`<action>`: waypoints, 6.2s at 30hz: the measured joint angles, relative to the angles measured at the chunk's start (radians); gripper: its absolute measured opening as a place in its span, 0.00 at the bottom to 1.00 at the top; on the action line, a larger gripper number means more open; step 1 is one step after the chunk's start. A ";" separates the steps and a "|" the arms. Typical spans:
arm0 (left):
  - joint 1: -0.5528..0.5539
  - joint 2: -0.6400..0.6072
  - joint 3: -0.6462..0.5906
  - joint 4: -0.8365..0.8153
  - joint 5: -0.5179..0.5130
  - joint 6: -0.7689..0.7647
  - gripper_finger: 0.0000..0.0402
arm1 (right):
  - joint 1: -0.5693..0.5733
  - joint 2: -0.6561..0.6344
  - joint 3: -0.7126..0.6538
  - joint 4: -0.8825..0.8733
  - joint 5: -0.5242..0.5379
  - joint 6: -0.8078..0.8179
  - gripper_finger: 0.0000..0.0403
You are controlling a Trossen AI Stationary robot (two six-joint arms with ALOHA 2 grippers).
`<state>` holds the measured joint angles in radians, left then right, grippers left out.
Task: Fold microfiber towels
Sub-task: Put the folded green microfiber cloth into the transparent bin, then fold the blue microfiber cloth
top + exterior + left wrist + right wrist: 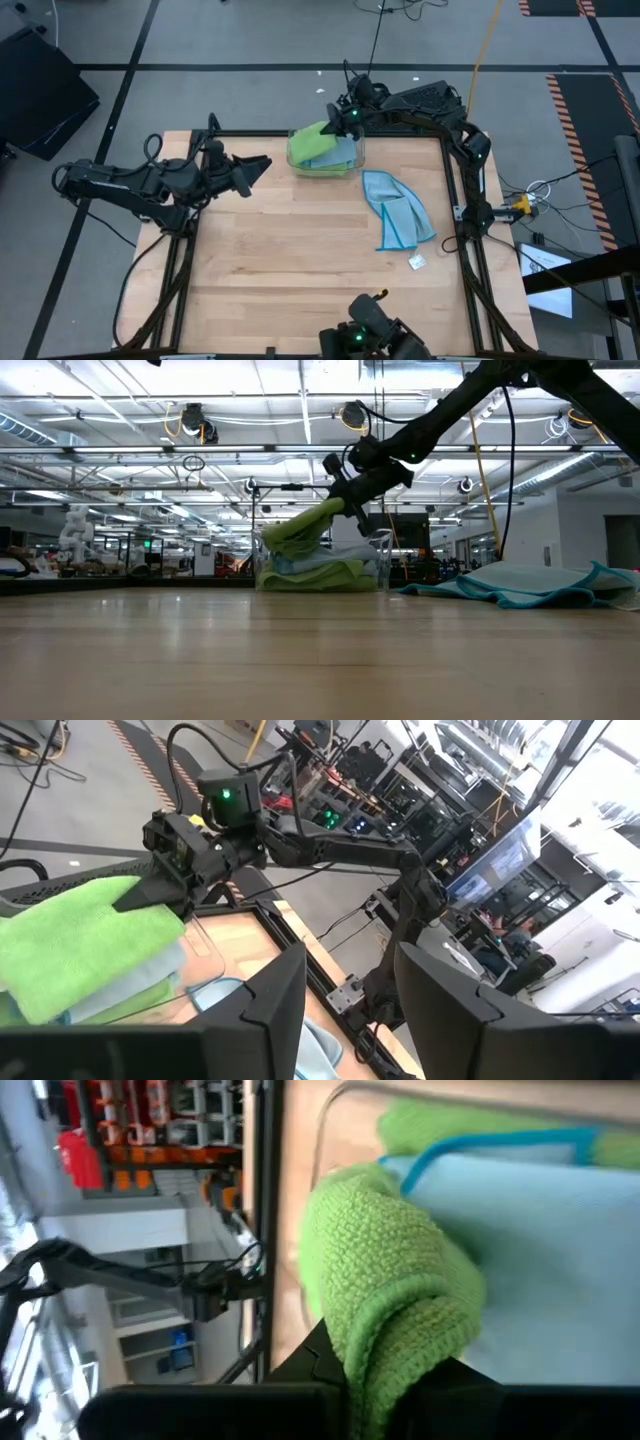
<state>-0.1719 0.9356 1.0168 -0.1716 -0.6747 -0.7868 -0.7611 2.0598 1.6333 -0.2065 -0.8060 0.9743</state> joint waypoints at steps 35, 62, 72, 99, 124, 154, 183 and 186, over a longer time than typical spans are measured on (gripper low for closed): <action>-0.002 0.000 0.000 -0.063 0.003 -0.032 0.39 | -0.028 -0.124 0.000 -0.441 0.342 -0.262 0.49; 0.054 0.000 0.000 -0.063 -0.030 0.021 0.39 | 0.111 -0.100 0.257 -0.625 0.505 -0.650 0.02; 0.112 0.015 -0.001 -0.064 -0.042 -0.001 0.39 | 0.100 0.090 0.292 -0.634 0.602 -0.834 0.00; 0.119 0.014 -0.001 -0.090 -0.051 0.019 0.39 | 0.152 0.028 0.292 -0.602 0.617 -0.934 0.00; 0.119 0.014 -0.001 -0.093 0.056 0.072 0.39 | 0.201 -0.108 0.291 -0.707 0.556 -0.741 0.00; 0.073 0.029 0.000 -0.285 0.259 -0.019 0.39 | 0.624 -0.955 -0.545 -0.953 0.542 -0.083 0.38; 0.117 0.304 0.000 -0.254 0.407 -0.027 0.39 | 0.983 -1.282 -1.189 -0.234 0.602 -0.493 0.50; 0.114 0.316 0.000 -0.215 0.407 -0.031 0.39 | 1.017 -1.289 -1.189 -0.291 0.641 -0.501 0.50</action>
<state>-0.0577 1.2518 1.0172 -0.3868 -0.2680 -0.8183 0.2561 0.7707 0.4446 -0.4972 -0.1646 0.4730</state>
